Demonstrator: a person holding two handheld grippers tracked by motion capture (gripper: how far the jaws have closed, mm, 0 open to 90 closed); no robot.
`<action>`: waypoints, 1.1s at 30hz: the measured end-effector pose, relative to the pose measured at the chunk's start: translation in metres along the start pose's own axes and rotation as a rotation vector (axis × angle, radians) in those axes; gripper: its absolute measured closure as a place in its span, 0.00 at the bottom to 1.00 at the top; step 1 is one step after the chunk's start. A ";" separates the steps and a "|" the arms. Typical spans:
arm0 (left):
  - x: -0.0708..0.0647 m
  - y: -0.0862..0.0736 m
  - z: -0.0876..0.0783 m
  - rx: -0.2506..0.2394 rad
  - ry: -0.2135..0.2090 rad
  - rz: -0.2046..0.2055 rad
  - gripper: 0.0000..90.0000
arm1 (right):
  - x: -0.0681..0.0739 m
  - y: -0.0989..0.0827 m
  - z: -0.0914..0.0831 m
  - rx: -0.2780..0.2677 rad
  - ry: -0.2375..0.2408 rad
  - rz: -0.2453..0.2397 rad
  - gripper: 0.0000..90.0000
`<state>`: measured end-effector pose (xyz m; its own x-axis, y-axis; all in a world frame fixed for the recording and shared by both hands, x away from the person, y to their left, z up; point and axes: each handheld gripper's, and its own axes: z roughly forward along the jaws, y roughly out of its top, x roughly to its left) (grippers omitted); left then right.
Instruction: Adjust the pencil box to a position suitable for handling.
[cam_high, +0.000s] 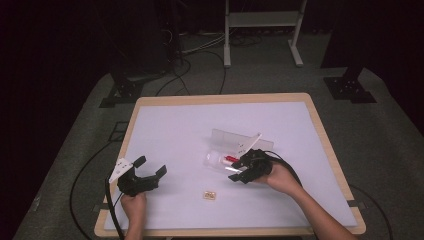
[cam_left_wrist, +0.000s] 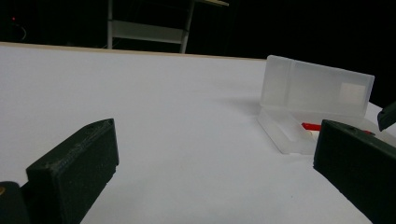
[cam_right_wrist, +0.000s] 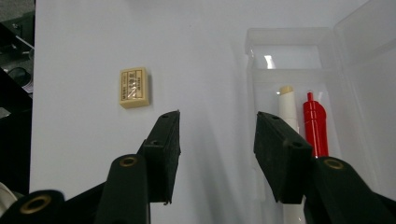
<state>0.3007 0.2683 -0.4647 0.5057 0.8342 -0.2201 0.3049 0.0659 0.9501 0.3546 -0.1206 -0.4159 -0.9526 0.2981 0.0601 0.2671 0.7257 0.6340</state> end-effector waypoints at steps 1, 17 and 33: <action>0.000 0.000 0.000 0.000 0.000 0.000 0.00 | 0.000 0.000 0.000 0.002 0.004 -0.004 0.55; 0.000 0.000 0.000 0.001 0.000 0.001 0.00 | 0.012 0.006 0.013 -0.002 0.049 -0.020 0.54; 0.001 0.000 0.000 0.001 0.000 0.001 0.00 | 0.024 0.011 0.033 -0.004 0.104 -0.036 0.54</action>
<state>0.3007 0.2691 -0.4645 0.5057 0.8344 -0.2192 0.3055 0.0644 0.9500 0.3392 -0.0847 -0.4324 -0.9715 0.2063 0.1167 0.2324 0.7324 0.6400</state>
